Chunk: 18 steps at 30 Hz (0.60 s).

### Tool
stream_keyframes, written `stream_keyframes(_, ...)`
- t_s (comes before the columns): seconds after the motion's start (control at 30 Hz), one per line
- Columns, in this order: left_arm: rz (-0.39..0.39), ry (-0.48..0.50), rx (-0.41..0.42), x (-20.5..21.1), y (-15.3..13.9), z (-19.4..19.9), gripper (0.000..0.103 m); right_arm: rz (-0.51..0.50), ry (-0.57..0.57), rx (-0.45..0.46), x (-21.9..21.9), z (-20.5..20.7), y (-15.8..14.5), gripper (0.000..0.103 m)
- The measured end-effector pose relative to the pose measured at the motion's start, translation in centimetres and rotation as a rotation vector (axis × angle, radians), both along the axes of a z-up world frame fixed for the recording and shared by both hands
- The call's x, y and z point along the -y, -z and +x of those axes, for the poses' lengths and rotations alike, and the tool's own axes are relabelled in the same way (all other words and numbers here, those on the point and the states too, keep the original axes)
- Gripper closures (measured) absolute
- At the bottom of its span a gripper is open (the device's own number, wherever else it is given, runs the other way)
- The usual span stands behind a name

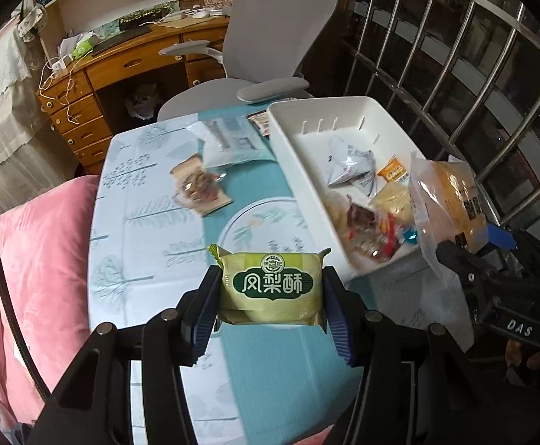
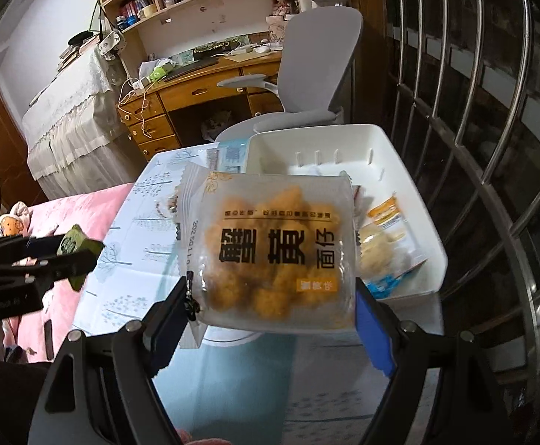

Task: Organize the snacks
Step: 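Lift both snacks and carry them over the white tray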

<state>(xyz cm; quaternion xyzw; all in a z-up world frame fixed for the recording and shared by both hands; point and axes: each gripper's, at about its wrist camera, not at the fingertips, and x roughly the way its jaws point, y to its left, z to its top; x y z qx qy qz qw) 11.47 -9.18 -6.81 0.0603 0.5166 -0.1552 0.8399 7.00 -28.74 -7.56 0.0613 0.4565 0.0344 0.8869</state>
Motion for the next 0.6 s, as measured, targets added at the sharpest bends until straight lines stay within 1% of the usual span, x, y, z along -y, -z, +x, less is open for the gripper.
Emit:
stream_keyframes(0.17, -0.023, -0.014, 0.007, 3.7, -0.3, 1.5, 0.051, -0.035, -0.025, 0.002, 3.5, 0.4, 0.2, 0.021)
stream_keyframes(0.3, -0.020, -0.015, 0.019, 6.4, -0.5, 2.7, 0.051, -0.064, -0.037, -0.008, 5.9, 1.3, 0.7, 0.020)
stream_keyframes(0.47, -0.020, -0.008, 0.024, 9.6, -0.7, 4.6, 0.051, -0.054, -0.021, -0.031, 8.4, 2.8, 1.2, 0.020)
stream_keyframes(0.6, -0.025, -0.009, 0.028, 11.3, -0.8, 5.9, 0.050, -0.050, -0.014, -0.027, 9.8, 3.8, 1.2, 0.020)
